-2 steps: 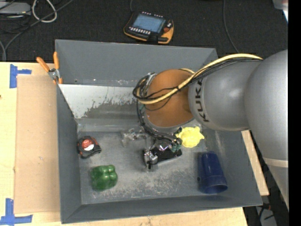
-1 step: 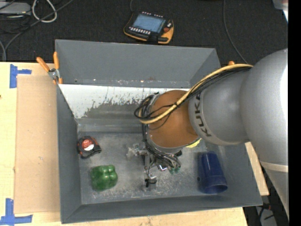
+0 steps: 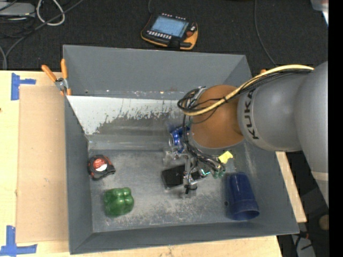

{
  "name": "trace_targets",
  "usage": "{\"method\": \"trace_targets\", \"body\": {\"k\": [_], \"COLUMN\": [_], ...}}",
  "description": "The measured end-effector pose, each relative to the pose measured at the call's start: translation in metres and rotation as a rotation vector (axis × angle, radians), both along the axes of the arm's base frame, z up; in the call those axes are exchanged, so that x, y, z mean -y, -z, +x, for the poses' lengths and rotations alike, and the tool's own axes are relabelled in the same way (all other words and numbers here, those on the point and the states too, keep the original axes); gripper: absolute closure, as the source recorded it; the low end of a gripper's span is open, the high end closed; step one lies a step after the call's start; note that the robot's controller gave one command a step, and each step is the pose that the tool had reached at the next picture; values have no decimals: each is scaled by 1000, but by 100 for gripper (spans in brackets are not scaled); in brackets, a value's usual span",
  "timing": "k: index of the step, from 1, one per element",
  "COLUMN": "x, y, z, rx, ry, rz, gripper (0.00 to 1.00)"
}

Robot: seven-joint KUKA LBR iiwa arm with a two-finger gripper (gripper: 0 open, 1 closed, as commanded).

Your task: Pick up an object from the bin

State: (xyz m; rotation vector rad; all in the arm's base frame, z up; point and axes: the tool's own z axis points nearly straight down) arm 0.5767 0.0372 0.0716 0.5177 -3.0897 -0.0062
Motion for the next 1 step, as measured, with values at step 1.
{"method": "trace_targets", "body": {"k": [1], "x": [-3], "y": [0], "z": [-1], "rx": [-2], "ry": [-3], "rz": [4], "gripper": [0]}}
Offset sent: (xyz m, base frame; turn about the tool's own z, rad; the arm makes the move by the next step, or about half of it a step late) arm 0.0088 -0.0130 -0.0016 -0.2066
